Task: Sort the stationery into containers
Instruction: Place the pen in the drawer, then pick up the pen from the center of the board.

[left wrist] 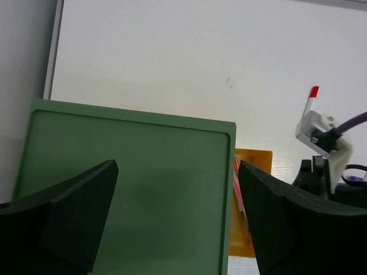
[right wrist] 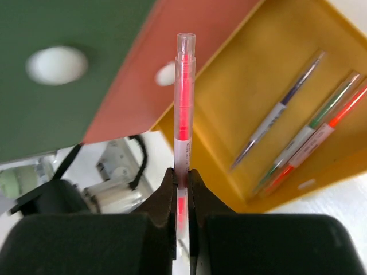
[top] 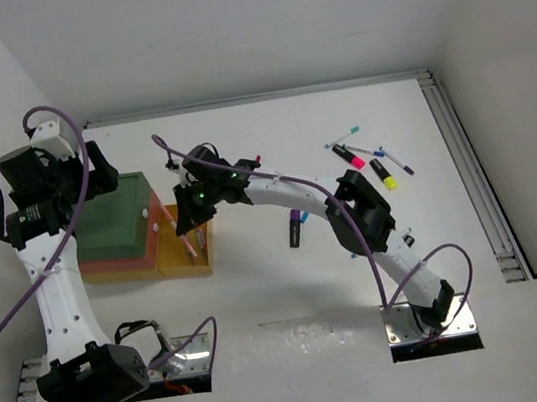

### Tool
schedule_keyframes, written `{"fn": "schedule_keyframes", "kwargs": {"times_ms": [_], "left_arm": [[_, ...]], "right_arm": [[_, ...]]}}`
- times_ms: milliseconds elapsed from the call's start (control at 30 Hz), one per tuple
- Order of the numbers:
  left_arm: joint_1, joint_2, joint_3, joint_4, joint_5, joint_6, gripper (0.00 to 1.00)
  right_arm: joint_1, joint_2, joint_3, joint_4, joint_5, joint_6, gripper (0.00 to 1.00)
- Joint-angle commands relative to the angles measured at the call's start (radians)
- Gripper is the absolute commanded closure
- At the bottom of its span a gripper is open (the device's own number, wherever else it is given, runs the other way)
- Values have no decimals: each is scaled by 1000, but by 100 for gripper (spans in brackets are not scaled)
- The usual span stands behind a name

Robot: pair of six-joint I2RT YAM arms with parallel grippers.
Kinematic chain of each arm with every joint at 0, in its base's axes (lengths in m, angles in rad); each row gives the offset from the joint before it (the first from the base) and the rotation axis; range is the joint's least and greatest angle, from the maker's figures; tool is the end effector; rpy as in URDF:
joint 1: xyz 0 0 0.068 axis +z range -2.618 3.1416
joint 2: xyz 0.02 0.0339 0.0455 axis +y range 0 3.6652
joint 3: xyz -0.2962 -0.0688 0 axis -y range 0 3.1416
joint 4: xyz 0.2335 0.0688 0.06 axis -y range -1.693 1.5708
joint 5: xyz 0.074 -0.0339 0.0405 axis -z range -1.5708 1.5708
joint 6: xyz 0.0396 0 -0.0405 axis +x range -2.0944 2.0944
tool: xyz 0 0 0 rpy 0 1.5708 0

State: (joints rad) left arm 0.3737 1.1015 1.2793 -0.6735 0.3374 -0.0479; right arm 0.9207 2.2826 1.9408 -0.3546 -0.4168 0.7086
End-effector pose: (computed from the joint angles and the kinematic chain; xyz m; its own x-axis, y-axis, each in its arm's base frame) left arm 0.1940 0.0620 0.4251 -0.4388 -0.2206 -0.8711 -0.0945 0.9754 -0.1994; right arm 0.3129 0.4381 0.2453 -0.8908 -0.1884 -0.4135 -0.4427 0.5648 0.6964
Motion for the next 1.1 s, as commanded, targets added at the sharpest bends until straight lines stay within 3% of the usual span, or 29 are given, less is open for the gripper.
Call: {"fn": "schedule_keyframes", "kwargs": {"times_ms": [0, 133, 233, 267, 300, 367, 500, 600, 700, 733, 867, 900, 1067], "left_arm": [[17, -29, 8, 11, 14, -12, 7], [18, -31, 3, 14, 14, -15, 7], [19, -28, 0, 14, 15, -15, 7], [19, -26, 2, 14, 14, -15, 7], [22, -25, 3, 12, 14, -15, 7], [21, -26, 9, 9, 11, -9, 7], [19, -35, 11, 8, 11, -6, 7], [19, -52, 15, 6, 11, 12, 7], [19, -65, 12, -9, 26, 74, 7], [21, -66, 12, -12, 43, 91, 7], [16, -52, 0, -37, 133, 151, 7], [16, -46, -3, -38, 146, 151, 7], [11, -32, -11, -18, 184, 141, 8]], "right_arm": [[3, 21, 44, 72, 42, -7, 100], [6, 55, 58, 80, 79, -26, 98], [12, 61, 73, 85, 87, -41, 73], [12, 58, 73, 79, 87, -44, 59], [10, 45, 72, 72, 85, -46, 55], [7, 17, 66, 42, 90, -66, 50], [-42, -101, 9, -17, 93, -86, 51], [-111, -234, -138, -85, 69, -197, 53], [-201, -345, -228, -321, 33, -470, 54], [-226, -372, -241, -392, 32, -670, 54], [-406, -466, -455, -625, 27, -1178, 63], [-443, -482, -494, -645, 33, -1180, 64], [-618, -577, -681, -644, 111, -1593, 63]]}}
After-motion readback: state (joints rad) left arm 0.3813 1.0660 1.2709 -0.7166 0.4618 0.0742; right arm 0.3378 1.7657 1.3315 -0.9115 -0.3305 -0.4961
